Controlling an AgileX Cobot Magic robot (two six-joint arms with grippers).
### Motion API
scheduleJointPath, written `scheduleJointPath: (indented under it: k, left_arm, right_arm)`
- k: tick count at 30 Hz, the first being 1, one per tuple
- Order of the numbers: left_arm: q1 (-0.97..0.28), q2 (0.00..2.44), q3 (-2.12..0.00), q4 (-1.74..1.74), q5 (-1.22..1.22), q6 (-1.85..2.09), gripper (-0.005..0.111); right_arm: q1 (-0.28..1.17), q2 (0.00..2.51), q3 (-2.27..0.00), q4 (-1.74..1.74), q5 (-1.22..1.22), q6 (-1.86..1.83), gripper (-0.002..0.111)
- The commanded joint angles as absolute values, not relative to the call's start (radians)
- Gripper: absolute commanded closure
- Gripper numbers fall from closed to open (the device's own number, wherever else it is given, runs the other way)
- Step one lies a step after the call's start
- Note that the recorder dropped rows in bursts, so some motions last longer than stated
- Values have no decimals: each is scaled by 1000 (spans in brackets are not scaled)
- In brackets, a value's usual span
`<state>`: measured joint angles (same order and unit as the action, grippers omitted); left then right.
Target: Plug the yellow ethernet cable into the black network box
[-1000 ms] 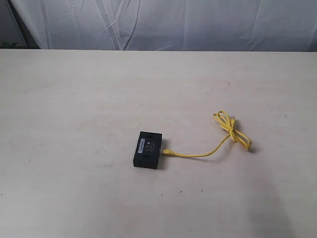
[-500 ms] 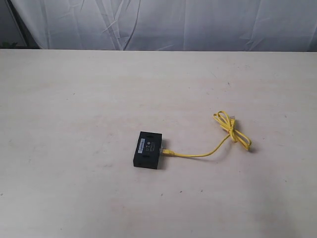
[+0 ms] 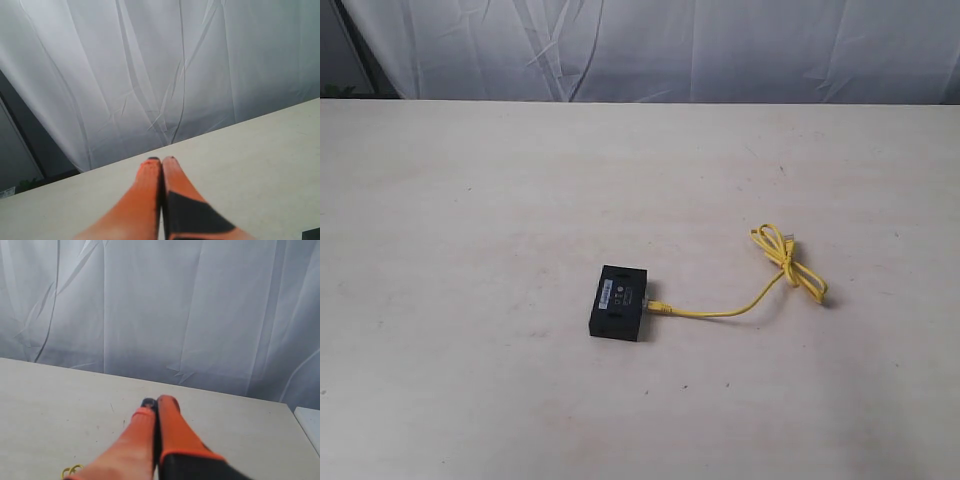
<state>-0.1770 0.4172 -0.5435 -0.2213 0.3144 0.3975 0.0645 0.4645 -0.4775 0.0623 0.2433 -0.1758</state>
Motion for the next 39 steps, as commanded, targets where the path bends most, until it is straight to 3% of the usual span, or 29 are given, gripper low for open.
scheduleJointPath:
  k: [1,10,17,32,39]
  left_arm:
    - [-179,414,-539,-227,313,392,107]
    - [-179,414,-539,-230,311,380,107]
    - [-178,347,-534,0,313,0,107]
    - [26,86,-158,-31,241,-20,107]
    - [40,1,0,-17,241,-20,107]
  right_arm:
    - [58,459,-473,65,229,-172,108]
    - [58,459,-473,65,229,-172,108]
    - [58,459,-473,65,229,-172,108]
    - [58,459,-473,65,229,-172,108]
    - [58,459,-473,65,235,-172,108]
